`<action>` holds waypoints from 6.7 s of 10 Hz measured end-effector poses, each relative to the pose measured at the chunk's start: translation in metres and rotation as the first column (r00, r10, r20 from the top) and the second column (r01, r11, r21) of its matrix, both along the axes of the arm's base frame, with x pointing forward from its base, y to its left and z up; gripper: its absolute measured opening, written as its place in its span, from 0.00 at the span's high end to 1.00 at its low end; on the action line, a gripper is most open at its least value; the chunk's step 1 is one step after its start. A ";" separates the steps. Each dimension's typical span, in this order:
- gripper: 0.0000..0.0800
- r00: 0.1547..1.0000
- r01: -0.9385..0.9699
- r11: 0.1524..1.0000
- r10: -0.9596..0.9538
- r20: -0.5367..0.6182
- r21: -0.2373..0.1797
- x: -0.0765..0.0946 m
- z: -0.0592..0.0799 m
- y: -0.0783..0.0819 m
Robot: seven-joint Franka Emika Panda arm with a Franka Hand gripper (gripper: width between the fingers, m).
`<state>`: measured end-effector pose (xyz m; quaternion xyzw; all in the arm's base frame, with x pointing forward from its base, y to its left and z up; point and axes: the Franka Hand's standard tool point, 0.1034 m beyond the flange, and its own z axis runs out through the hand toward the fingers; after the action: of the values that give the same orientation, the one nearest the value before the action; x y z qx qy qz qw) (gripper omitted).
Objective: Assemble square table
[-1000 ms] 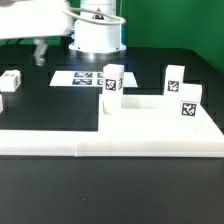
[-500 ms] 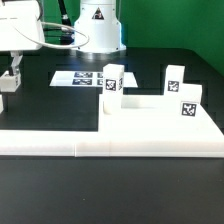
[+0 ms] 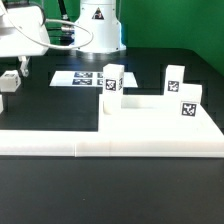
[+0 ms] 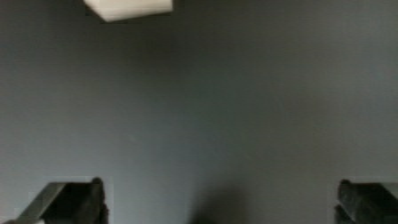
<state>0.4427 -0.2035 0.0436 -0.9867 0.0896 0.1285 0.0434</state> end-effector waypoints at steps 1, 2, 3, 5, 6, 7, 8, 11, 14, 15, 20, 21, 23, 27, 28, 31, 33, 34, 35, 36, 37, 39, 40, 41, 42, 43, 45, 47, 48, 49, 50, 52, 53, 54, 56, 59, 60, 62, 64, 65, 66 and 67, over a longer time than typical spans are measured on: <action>0.19 0.999 -0.013 1.000 0.013 -0.052 0.008 -0.009 -0.006 0.000; 0.19 0.995 -0.010 1.000 0.012 -0.101 0.020 -0.015 -0.014 -0.005; 0.19 0.989 -0.003 0.999 0.009 -0.148 0.045 -0.017 -0.015 -0.008; 0.19 0.974 0.000 0.996 0.019 -0.224 0.086 -0.015 -0.015 -0.002; 0.19 0.954 0.004 0.993 0.032 -0.298 0.119 -0.020 -0.016 0.002; 0.19 0.938 0.006 0.991 0.042 -0.344 0.137 -0.022 -0.017 0.003; 0.19 0.888 0.004 0.986 0.073 -0.454 0.166 -0.038 -0.017 0.001; 0.19 0.850 -0.057 0.988 0.124 -0.512 0.145 -0.034 -0.014 -0.025; 0.19 0.851 -0.061 0.989 0.124 -0.510 0.138 -0.037 -0.016 -0.021; 0.19 0.851 -0.061 0.989 0.124 -0.510 0.138 -0.037 -0.016 -0.021; 0.19 0.781 -0.021 0.984 0.126 -0.612 0.175 -0.072 -0.030 -0.012; 0.19 0.773 -0.009 0.984 0.120 -0.623 0.178 -0.079 -0.035 -0.013; 0.19 0.773 -0.011 0.984 0.121 -0.623 0.178 -0.082 -0.037 -0.013; 0.50 0.772 -0.011 0.984 0.122 -0.624 0.178 -0.082 -0.036 -0.013; 0.64 0.772 -0.011 0.984 0.122 -0.624 0.178 -0.082 -0.036 -0.013; 0.64 0.772 -0.011 0.984 0.121 -0.624 0.178 -0.082 -0.036 -0.013; 0.64 0.772 -0.011 0.984 0.121 -0.624 0.178 -0.082 -0.036 -0.013; 0.64 0.772 -0.011 0.984 0.122 -0.624 0.178 -0.082 -0.036 -0.013; 0.64 0.775 -0.017 0.984 0.125 -0.620 0.177 -0.079 -0.035 -0.012; 0.64 0.794 -0.046 0.983 0.142 -0.591 0.175 -0.061 -0.020 -0.004; 0.64 0.817 -0.073 0.981 0.162 -0.553 0.179 -0.041 0.007 0.007; 0.64 0.850 -0.098 0.980 0.173 -0.498 0.174 -0.017 0.038 0.013; 0.64 0.855 -0.097 0.981 0.170 -0.490 0.170 -0.008 0.054 0.020; 0.64 0.870 -0.128 0.978 0.190 -0.454 0.163 0.003 0.070 0.030; 0.64 0.913 -0.149 0.979 0.190 -0.361 0.138 0.010 0.066 0.028; 0.64 0.927 -0.146 0.981 0.181 -0.328 0.126 0.006 0.065 0.026; 0.64 0.968 -0.121 0.989 0.137 -0.211 0.087 0.015 0.071 0.032; 0.64 0.994 -0.053 0.997 0.058 -0.088 0.051 0.057 0.101 0.077; 0.64 0.999 -0.019 1.000 0.019 -0.033 0.009 0.080 0.107 0.098; 0.64 0.998 -0.014 0.999 0.017 0.065 -0.040 0.110 0.109 0.119; 0.64 0.990 -0.041 0.998 0.049 0.129 -0.057 0.120 0.108 0.132; 0.64 0.970 -0.024 0.996 0.043 0.241 -0.081 0.121 0.107 0.123; 0.64 0.953 -0.019 0.995 0.048 0.301 -0.101 0.122 0.106 0.122; 0.64 0.940 -0.013 0.993 0.051 0.337 -0.114 0.122 0.105 0.120; 0.64 0.881 0.025 0.988 0.050 0.471 -0.151 0.128 0.104 0.120; 0.64 0.850 0.078 0.996 -0.042 0.525 -0.046 0.159 0.118 0.181; 0.64 0.852 0.110 0.994 -0.081 0.516 -0.026 0.167 0.119 0.205; 0.64 0.863 0.094 0.994 -0.058 0.502 -0.046 0.170 0.120 0.211; 0.64 0.864 0.096 0.994 -0.060 0.501 -0.046 0.169 0.120 0.211; 0.64 0.839 0.081 0.995 -0.033 0.543 -0.065 0.172 0.120 0.206; 0.64 0.780 0.070 0.991 0.020 0.626 -0.118 0.162 0.111 0.193; 0.64 0.740 0.043 0.986 0.079 0.668 -0.164 0.154 0.104 0.186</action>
Offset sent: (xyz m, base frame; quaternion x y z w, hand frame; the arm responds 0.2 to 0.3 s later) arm 0.0068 0.0094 0.0088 0.0326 -0.1480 0.0018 0.9884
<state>0.5964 -0.0174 0.1473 -0.9674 0.0692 -0.2432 -0.0121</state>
